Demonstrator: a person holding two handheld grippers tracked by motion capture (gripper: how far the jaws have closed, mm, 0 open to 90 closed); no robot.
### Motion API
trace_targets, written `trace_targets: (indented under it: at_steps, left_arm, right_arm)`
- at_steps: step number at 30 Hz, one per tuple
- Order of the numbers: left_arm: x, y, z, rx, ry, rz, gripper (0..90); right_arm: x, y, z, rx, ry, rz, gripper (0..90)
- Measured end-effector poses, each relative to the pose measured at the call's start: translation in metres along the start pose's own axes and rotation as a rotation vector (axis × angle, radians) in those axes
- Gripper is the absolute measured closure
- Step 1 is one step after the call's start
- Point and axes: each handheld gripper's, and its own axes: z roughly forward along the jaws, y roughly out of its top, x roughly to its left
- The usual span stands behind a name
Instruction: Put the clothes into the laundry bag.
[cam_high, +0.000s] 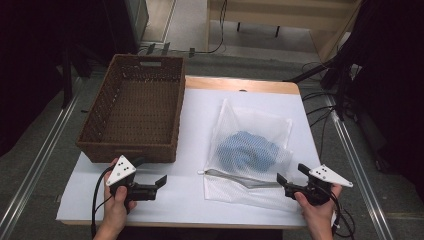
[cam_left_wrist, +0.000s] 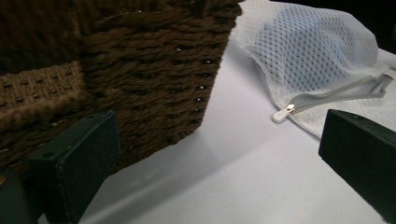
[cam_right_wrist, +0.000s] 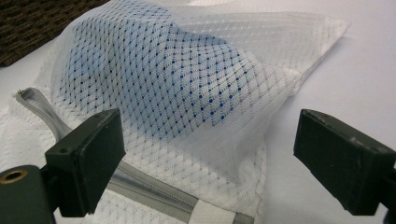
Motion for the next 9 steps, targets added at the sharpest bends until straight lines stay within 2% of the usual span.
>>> trace_targets:
  at_steps: [9]
  left_arm:
    - [-0.0011,-0.0021,0.0038,0.02,0.003,0.001,0.0]
  right_arm:
    - [0.0027,0.0005,0.0013,0.005,0.003,-0.004,9.0]
